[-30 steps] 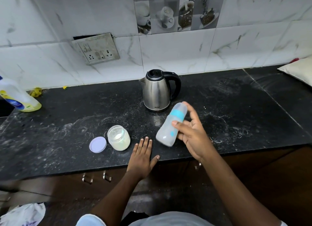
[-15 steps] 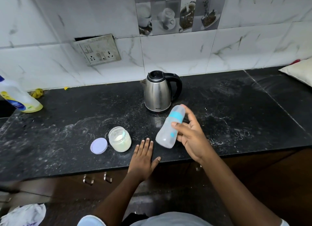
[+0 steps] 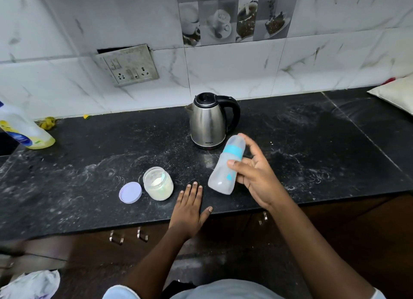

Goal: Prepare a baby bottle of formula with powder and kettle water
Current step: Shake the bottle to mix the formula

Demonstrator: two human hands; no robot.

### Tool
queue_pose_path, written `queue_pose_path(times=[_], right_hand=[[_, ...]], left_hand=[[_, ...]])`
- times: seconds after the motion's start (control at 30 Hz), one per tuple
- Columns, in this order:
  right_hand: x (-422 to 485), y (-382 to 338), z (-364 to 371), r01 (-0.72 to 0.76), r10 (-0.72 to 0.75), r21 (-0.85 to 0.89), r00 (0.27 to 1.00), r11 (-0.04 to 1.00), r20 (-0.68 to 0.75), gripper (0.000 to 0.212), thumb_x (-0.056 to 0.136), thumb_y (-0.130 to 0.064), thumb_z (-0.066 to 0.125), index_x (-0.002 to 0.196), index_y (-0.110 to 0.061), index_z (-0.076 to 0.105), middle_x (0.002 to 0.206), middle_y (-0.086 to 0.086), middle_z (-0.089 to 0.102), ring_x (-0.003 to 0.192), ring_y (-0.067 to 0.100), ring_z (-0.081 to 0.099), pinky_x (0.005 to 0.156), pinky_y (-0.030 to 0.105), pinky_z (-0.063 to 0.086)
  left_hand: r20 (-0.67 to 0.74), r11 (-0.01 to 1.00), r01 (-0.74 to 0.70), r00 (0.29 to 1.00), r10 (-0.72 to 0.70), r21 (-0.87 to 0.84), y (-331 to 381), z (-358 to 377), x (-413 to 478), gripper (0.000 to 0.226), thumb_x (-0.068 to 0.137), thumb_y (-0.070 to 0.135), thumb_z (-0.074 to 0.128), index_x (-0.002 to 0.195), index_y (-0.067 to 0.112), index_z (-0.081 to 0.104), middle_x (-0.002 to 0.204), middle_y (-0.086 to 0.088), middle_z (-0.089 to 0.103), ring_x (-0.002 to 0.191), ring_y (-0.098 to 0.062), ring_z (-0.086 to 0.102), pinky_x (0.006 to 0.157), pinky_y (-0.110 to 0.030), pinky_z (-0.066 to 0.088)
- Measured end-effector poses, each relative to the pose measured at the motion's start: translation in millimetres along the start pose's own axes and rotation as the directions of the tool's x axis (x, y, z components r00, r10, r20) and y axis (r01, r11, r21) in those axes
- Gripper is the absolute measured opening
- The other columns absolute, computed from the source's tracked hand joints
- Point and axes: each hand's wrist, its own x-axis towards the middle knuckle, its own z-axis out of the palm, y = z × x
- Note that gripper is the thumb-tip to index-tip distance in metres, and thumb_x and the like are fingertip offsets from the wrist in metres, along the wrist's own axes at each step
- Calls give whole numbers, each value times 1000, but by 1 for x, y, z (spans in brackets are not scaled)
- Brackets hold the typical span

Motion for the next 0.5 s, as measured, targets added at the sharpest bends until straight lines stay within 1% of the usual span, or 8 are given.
queue_pose_path(times=[0.03, 0.13, 0.2, 0.23, 0.27, 0.37, 0.4, 0.5], right_hand=[[-1, -1, 0, 10, -10, -8, 1000, 1000, 9, 73, 93, 7, 65, 151, -33, 42, 110, 8, 76, 109, 25, 70, 94, 48, 60], [2, -2, -4, 82, -74, 73, 992, 994, -106, 71, 95, 6, 63, 151, -32, 41, 111, 2, 75, 112, 22, 69, 97, 49, 58], [1, -3, -4, 40, -40, -1, 999, 999, -27, 73, 94, 6, 65, 150, -35, 41, 113, 5, 75, 112, 24, 69, 97, 50, 58], [-2, -2, -2, 20, -19, -54, 999, 998, 29, 76, 93, 6, 66, 150, -37, 41, 113, 6, 75, 111, 25, 70, 97, 50, 58], [-4, -1, 0, 24, -21, -66, 999, 998, 43, 77, 92, 7, 67, 150, -37, 41, 112, 7, 76, 109, 25, 70, 97, 50, 58], [0, 0, 1, 87, -82, 55, 992, 995, -93, 72, 94, 7, 63, 150, -32, 40, 112, 1, 74, 110, 20, 70, 97, 50, 58], [1, -1, 1, 79, -74, 61, 993, 995, -90, 72, 95, 7, 63, 150, -32, 39, 112, 1, 74, 110, 20, 69, 97, 50, 58], [-3, -1, 4, 29, -28, -48, 999, 998, 30, 76, 92, 7, 66, 150, -35, 40, 111, 8, 75, 108, 24, 70, 95, 49, 59]], left_hand=[[3, 1000, 0, 1000, 0, -3, 0, -1, 0, 97, 98, 76, 0, 167, 11, 18, 176, -11, 9, 161, -25, -1, 127, -39, -7], [4, 1000, -3, 1000, 3, 2, 0, -1, 0, 97, 98, 76, -2, 168, 11, 16, 176, -9, 5, 163, -26, 0, 127, -36, -12], [3, 1000, 1, 1000, -1, 14, 1, -1, 0, 96, 100, 75, 0, 167, 9, 20, 175, -11, 11, 162, -28, 5, 126, -36, -12], [3, 1000, 4, 1000, -4, 13, 1, -1, 0, 96, 100, 75, 0, 166, 8, 20, 175, -12, 12, 162, -28, 6, 127, -36, -11], [13, 1000, 6, 1000, -6, 10, 1, -1, 0, 98, 99, 76, -2, 167, 9, 18, 176, -12, 10, 163, -28, 4, 127, -37, -10], [19, 1000, 1, 1000, -1, 2, 1, -2, 0, 100, 96, 77, -7, 168, 11, 12, 176, -9, 1, 163, -26, -3, 128, -38, -10], [18, 1000, -1, 1000, 1, 2, 1, -2, 0, 99, 97, 77, -6, 168, 11, 13, 176, -9, 3, 163, -27, -2, 128, -38, -10], [7, 1000, 3, 1000, -3, 5, 1, -1, 0, 98, 99, 76, -1, 167, 9, 19, 175, -11, 11, 162, -27, 4, 127, -36, -12]])
